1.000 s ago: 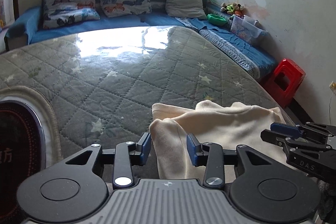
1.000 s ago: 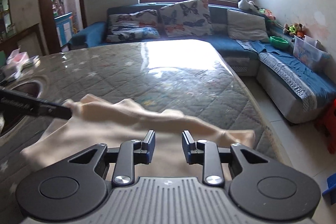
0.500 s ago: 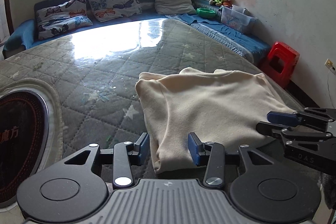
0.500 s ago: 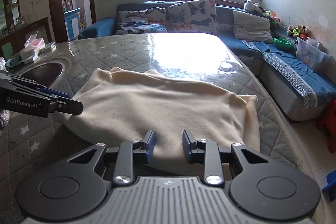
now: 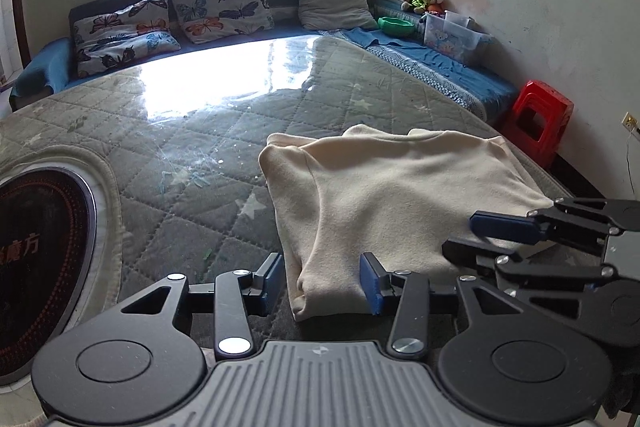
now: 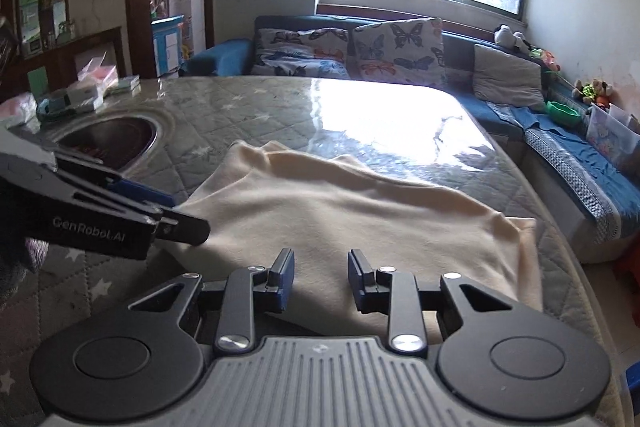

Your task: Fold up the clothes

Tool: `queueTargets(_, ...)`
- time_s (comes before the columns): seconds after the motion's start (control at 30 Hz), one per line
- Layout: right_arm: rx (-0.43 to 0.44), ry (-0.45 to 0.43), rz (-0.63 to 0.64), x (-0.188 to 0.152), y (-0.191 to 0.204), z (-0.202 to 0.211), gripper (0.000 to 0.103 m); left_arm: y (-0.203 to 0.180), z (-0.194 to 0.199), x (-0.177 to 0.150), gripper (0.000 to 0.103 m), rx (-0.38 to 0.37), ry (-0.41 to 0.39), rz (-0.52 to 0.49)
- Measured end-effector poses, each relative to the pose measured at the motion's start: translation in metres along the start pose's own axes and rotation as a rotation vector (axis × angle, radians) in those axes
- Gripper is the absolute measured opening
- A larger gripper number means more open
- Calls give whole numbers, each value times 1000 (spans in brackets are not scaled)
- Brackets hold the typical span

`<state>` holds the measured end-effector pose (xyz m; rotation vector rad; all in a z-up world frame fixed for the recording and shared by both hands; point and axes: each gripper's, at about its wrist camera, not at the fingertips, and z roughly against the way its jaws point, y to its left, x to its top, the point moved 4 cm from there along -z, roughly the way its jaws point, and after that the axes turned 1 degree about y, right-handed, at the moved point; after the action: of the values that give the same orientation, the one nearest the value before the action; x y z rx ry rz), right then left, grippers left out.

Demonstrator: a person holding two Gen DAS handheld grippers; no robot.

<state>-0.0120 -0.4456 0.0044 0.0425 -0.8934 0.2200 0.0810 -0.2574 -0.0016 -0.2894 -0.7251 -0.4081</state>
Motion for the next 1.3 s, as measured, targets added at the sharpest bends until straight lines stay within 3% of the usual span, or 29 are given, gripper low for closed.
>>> queueTargets(0.43,2,-5,6,-4,9,4,32,6,10,-3,54,0,0,31)
queueTargets(0.6,11,-12,-9,-2,10,13,44,10,16,-8,60,11,5,47)
queueTargets(0.73,10,4,-26,-6,11,14,47,14,21,-16,66,30,16,53)
queueTargets(0.8,11,9,-45,-9,11,15,56,16,23,-19,68,38,21,55)
queueTargets(0.97,7,13,-74,-14,11,20,60,19,29,-27,70,49,28,66)
queueTargets(1.3,-19,33,-128,-27,8,27,62,24,44,-41,85,64,16,74)
